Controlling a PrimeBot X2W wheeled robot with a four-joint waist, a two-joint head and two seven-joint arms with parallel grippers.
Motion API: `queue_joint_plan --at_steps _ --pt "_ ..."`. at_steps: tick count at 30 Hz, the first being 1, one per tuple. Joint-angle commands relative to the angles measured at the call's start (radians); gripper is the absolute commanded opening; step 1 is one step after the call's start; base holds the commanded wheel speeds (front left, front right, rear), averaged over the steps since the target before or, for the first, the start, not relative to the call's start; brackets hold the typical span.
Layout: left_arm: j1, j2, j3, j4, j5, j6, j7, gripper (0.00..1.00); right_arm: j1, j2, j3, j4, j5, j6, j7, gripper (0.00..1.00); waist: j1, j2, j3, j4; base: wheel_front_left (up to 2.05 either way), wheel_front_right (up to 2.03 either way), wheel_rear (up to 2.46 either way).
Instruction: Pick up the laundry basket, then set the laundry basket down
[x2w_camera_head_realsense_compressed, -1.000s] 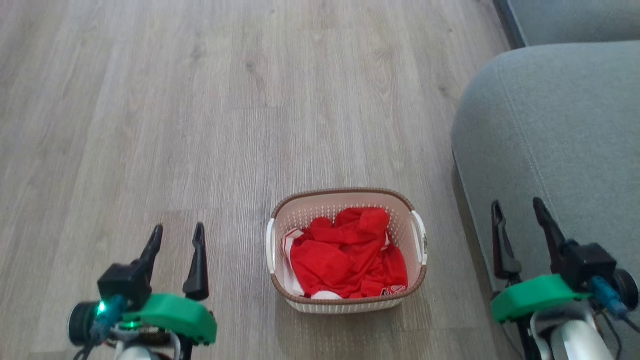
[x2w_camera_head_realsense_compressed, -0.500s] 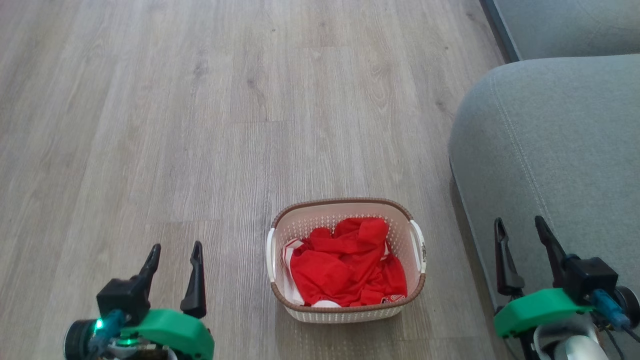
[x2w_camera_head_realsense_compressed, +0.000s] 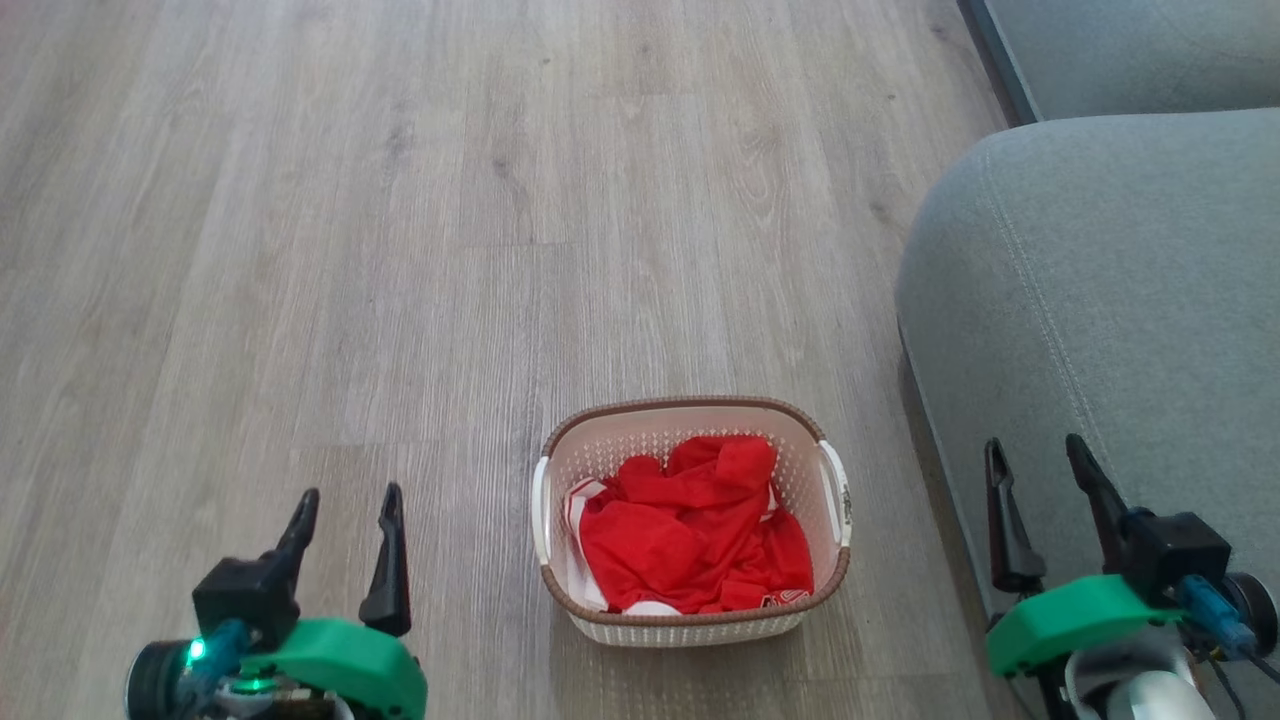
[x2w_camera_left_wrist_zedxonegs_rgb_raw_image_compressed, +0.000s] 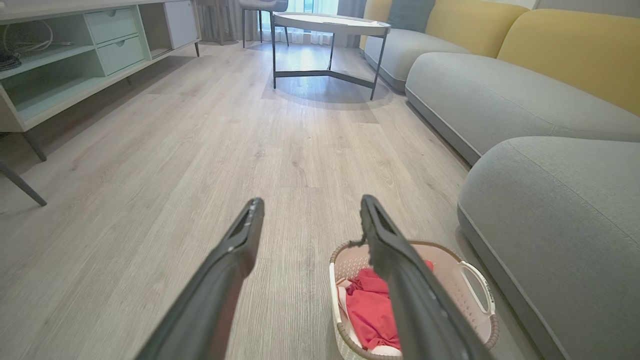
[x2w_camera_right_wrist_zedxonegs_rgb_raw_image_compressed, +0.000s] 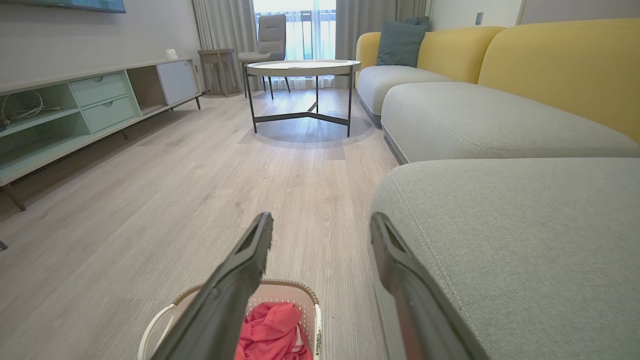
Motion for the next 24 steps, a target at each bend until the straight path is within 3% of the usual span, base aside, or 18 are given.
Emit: queue_joint_plan --at_steps 1,9,10,12,24 --pt "-0.035 0.022 0.033 -0.031 0.003 0.009 -0.001 1.00 -0.027 -0.007 0.023 -0.038 -0.002 -0.006 0.000 1.00 0.0001 0.0000 0.001 -0.001 0.00 0.00 0.00" --pt "-0.034 0.030 0.037 -0.028 0.005 0.020 -0.003 1.00 -0.025 -0.007 0.022 -0.036 0.000 -0.006 -0.001 1.00 0.0001 0.0000 0.002 0.003 0.00 0.00 0.00" --pt "-0.035 0.031 0.036 -0.027 0.004 0.019 -0.002 0.00 -0.025 -0.007 0.023 -0.036 0.001 -0.006 -0.001 0.00 0.0001 0.0000 0.002 0.004 0.00 0.00 0.00" --pt "0.002 -0.002 -0.001 0.024 -0.002 0.013 0.000 0.00 0.002 0.001 0.004 0.024 0.002 0.000 0.000 0.00 0.0001 0.0000 0.002 0.003 0.00 0.00 0.00" --pt "-0.015 -0.018 0.036 0.045 -0.121 -0.021 0.017 0.00 -0.012 -0.008 0.005 0.035 0.150 -0.001 0.022 0.00 0.0001 0.0000 0.004 0.002 0.00 0.00 0.00"
